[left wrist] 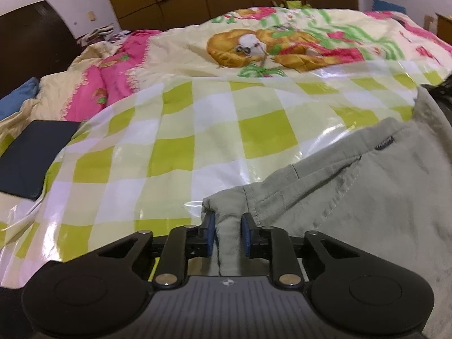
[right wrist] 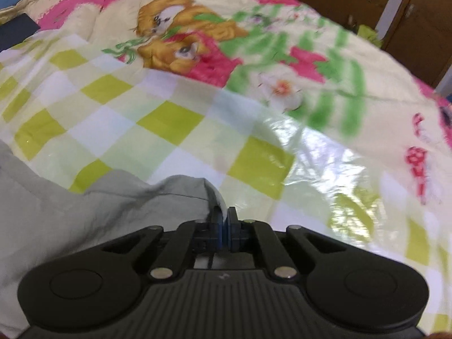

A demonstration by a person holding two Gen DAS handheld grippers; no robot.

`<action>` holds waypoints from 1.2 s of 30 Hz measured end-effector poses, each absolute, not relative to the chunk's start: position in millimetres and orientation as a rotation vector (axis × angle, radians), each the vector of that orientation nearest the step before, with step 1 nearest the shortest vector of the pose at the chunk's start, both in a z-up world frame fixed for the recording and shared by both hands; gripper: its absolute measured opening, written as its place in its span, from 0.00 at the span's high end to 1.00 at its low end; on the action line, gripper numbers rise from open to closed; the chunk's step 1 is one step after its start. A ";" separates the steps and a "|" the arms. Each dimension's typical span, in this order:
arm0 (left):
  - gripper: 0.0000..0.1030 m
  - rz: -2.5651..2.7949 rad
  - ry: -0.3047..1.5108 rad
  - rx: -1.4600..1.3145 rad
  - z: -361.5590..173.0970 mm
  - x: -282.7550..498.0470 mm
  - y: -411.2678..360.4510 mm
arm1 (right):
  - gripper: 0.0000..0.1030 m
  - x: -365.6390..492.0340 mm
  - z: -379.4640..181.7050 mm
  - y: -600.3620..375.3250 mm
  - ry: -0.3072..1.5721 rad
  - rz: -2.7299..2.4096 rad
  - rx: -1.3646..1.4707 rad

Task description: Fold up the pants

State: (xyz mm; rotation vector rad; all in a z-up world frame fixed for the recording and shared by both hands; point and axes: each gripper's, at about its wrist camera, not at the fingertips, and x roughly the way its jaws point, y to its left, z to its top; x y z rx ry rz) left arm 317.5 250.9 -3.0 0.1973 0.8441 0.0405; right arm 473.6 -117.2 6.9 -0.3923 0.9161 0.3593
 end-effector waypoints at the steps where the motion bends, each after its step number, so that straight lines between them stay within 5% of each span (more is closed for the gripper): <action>1: 0.74 0.054 0.833 0.194 0.2 314.4 250.9 | 0.97 465.8 16.8 -121.7 0.891 0.356 -0.372; 12: 0.80 0.073 0.608 0.187 77.0 171.4 240.9 | 0.97 254.5 133.5 -184.3 0.662 0.468 -0.293; 16: 0.80 0.036 0.629 0.207 70.7 105.5 228.0 | 0.97 169.2 117.4 -196.6 0.748 0.488 -0.296; 22: 0.79 -0.057 0.684 0.200 49.3 100.7 207.1 | 0.91 157.1 57.6 -180.8 0.954 0.437 -0.405; 23: 0.77 -0.070 0.676 0.206 51.1 105.3 205.6 | 0.88 157.0 66.5 -176.9 0.927 0.437 -0.400; 25: 0.72 -0.086 0.649 0.215 56.0 116.7 204.4 | 0.66 160.6 90.6 -165.2 0.854 0.460 -0.420; 26: 0.69 -0.091 0.644 0.213 56.8 123.2 206.1 | 0.44 163.0 100.3 -159.5 0.817 0.466 -0.444; 27: 0.67 -0.090 0.643 0.205 56.9 132.6 209.0 | 0.32 168.7 110.7 -149.3 0.770 0.482 -0.467; 31: 0.67 -0.105 0.634 0.212 46.5 159.9 212.7 | 0.34 214.7 123.8 -95.9 0.681 0.626 -0.455; 36: 0.65 -0.155 0.676 0.226 31.4 218.3 222.0 | 0.37 311.0 61.4 -26.7 0.809 0.729 -0.368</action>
